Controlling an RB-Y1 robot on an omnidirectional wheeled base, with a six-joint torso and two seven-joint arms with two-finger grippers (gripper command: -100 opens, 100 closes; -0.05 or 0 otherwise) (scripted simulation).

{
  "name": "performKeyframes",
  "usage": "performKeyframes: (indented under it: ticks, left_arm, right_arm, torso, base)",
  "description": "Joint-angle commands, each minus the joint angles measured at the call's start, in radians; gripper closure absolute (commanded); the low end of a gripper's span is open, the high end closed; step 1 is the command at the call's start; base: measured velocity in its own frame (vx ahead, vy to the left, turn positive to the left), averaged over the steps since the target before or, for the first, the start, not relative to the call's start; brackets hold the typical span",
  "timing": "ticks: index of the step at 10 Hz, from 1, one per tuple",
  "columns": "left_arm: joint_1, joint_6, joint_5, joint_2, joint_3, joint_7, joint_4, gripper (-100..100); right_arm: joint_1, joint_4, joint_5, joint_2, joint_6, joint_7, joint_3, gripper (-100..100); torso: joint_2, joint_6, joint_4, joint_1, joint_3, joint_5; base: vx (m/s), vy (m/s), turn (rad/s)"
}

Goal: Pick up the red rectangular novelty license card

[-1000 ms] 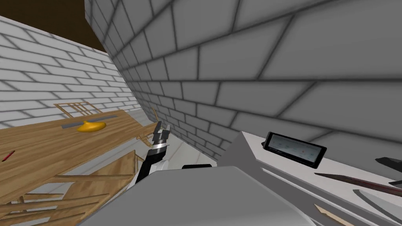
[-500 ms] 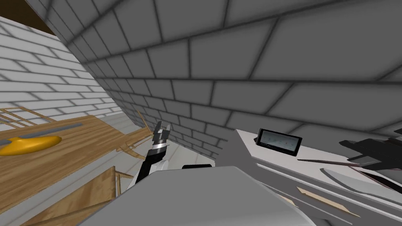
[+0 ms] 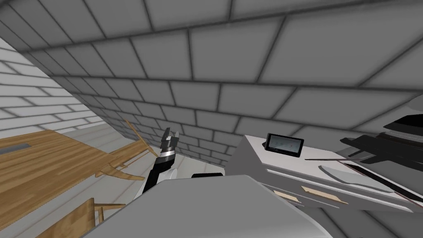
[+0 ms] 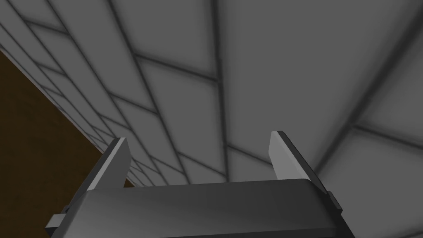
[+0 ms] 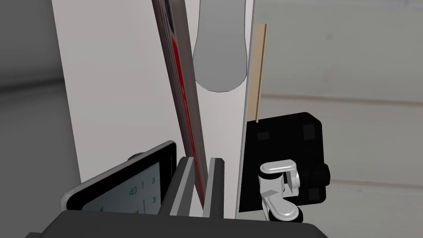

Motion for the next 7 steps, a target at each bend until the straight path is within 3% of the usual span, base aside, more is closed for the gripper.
performKeyframes:
  ticks: [1,2,3,5,6,7]
  left_arm:
    - [0.0,0.0,0.0,0.0,0.0,0.0,0.0,0]
    - [0.0,0.0,0.0,0.0,0.0,0.0,0.0,0]
    - [0.0,0.0,0.0,0.0,0.0,0.0,0.0,0]
    - [0.0,0.0,0.0,0.0,0.0,0.0,0.0,0]
    - [0.0,0.0,0.0,0.0,0.0,0.0,0.0,0]
    - [0.0,0.0,0.0,0.0,0.0,0.0,0.0,0]
  right_arm:
    - [-0.002,0.042,0.01,-0.016,-0.003,0.023,0.005,100]
    - [-0.049,0.062,0.054,-0.06,-0.04,0.017,-0.044,100]
    - [-0.055,0.069,0.048,-0.075,-0.04,0.017,-0.053,100]
    - [-0.085,0.062,0.106,-0.075,-0.04,0.017,-0.054,100]
    - [-0.083,0.063,0.09,-0.072,-0.043,0.014,-0.055,100]
    - [-0.084,0.062,0.094,-0.073,-0.043,0.014,-0.055,0]
  torso:
    - [0.0,0.0,0.0,0.0,0.0,0.0]
    - [0.001,-0.001,0.0,-0.001,0.001,0.0]
    - [-0.001,0.003,0.0,-0.001,0.0,0.0]
    - [0.0,0.0,0.0,0.001,0.0,0.001]
    - [0.002,0.0,0.0,0.0,0.001,0.0]
    - [0.002,0.001,0.001,-0.001,0.001,0.0]
  base:
    - [0.005,0.009,0.092]
    - [0.066,0.015,-0.353]
    - [0.092,0.034,-0.466]
    - [0.023,0.019,-0.002]
    - [-0.002,-0.001,0.024]
    - [0.0,0.0,0.0]
